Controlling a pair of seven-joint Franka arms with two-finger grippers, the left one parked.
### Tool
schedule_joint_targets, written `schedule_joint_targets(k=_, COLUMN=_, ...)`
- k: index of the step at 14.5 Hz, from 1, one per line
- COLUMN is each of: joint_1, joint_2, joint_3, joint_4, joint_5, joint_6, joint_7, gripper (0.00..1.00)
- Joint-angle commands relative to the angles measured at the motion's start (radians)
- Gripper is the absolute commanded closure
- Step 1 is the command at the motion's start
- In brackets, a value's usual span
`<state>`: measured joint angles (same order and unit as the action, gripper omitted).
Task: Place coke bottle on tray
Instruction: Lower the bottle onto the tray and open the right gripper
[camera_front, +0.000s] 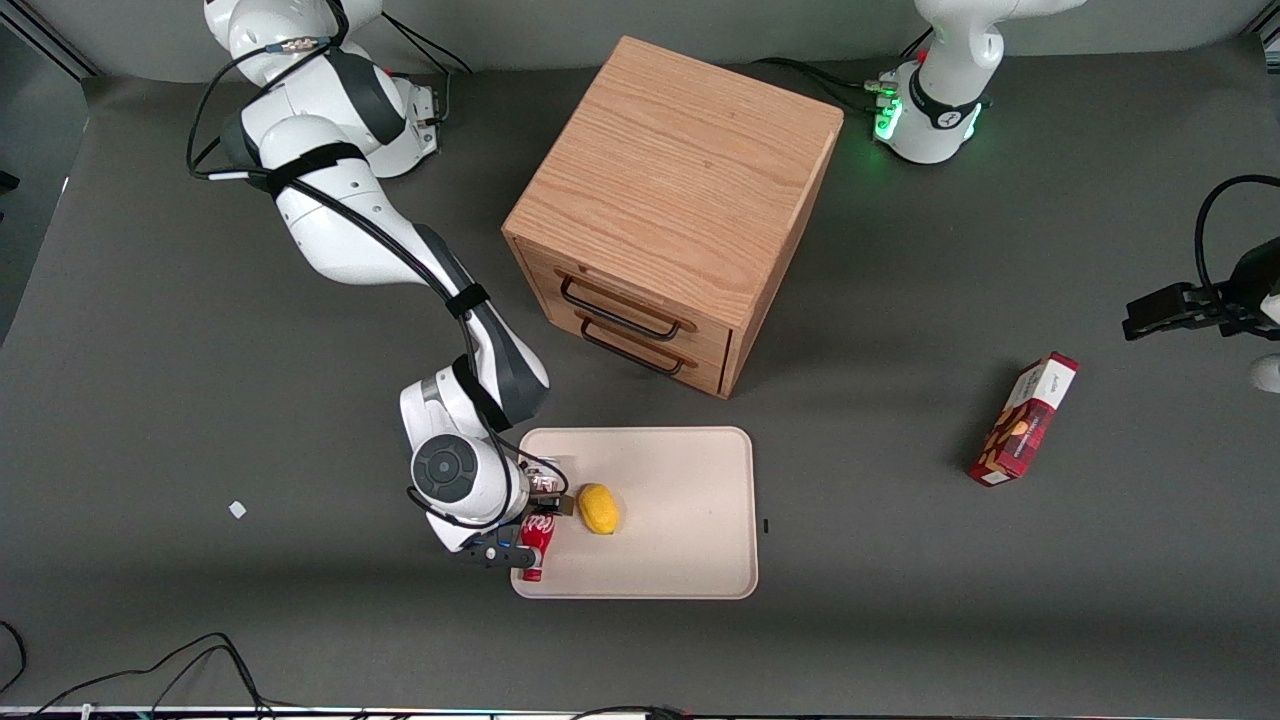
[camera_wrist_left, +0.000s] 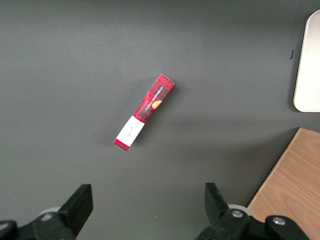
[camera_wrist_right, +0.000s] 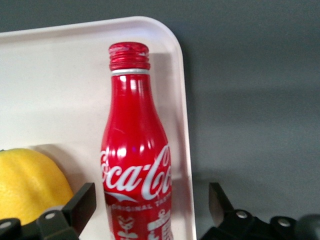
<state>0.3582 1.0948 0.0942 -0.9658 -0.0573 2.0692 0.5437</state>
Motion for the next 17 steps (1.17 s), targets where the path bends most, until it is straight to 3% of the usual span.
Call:
schedule_joint_targets(k=1, joint_1=0.015, joint_2=0.016, joint_3=-0.017, joint_4=0.035, joint_5=0.001, joint_6=-0.001, joint_7=-0.013, gripper=0.00)
schedule_joint_targets(k=10, joint_1=0.004, joint_2=0.002, joint_3=-0.016, joint_4=0.036, joint_5=0.004, joint_6=-0.017, joint_7=-0.008, gripper=0.00)
schedule_joint_targets(k=17, joint_1=-0.091, joint_2=-0.179, joint_3=0.006, joint_4=-0.020, joint_5=0.017, joint_6=-0.243, joint_7=-0.010, gripper=0.00)
